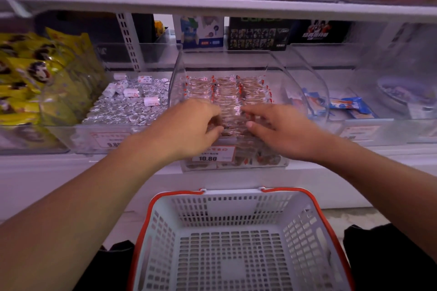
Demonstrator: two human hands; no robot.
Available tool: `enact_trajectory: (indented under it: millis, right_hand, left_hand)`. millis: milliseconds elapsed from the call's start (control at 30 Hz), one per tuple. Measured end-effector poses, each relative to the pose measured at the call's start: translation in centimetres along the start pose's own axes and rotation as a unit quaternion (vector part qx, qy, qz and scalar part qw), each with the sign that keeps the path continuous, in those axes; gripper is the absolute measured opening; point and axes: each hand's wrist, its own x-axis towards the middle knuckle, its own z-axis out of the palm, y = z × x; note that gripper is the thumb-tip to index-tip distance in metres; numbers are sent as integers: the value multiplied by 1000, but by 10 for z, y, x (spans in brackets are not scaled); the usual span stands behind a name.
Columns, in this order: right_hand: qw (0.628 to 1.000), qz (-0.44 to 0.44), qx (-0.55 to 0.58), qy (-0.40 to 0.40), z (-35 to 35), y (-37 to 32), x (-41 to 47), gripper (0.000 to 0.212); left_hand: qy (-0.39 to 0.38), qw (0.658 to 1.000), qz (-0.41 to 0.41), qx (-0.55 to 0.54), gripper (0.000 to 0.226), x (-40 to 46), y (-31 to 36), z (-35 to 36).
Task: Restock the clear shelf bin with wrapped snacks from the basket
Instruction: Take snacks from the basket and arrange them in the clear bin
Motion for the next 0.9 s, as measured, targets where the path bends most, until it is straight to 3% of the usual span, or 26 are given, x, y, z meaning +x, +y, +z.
enact_trajectory:
  millis: [33,100,200,267,400,467,567,633,767,833,900]
  right_hand:
    - [999,-21,10,25,-5,-4,-5,23]
    - [997,-35,73,-11,-7,-6,-4,15]
    - [963,82,210,-149,-5,1,11,17]
    - [941,141,229,-205,-4,7,22,21]
    - [939,154,227,-205,-2,6,31,26]
    - [953,123,235,-145,-3,5,26,24]
    - [991,-21,125,-39,-13,3,16,24]
    - [989,-74,80,-102,-12,-2,13,34]
    - [965,-59,49,-250,2,-12,13,45]
    - [957,-62,63,-278,1,-17,16,45]
    - [966,-69,62,-240,-6,-17,18,40]
  left_hand:
    - [-3,1000,17,-1,14,-6,-1,-3]
    - [-22,999,31,-17,13,-12,-4,-8]
    - [-63,997,17,-52,12,-13,-10,-11]
    - [-82,996,13,-30,12,-12,-13,-8]
    - [-78,997,17,-16,16,-10,-14,-6]
    - [-68,997,28,-5,21,-10,-13,-6]
    - [-33,999,18,-28,36,-11,-13,-12]
    - [-34,999,15,-15,44,-9,-15,-16]
    - [-63,997,22,27,43,-8,-12,-15]
    - [-85,996,16,30,44,-7,-10,-12]
    - [-94,995,8,32,51,-5,-10,-11]
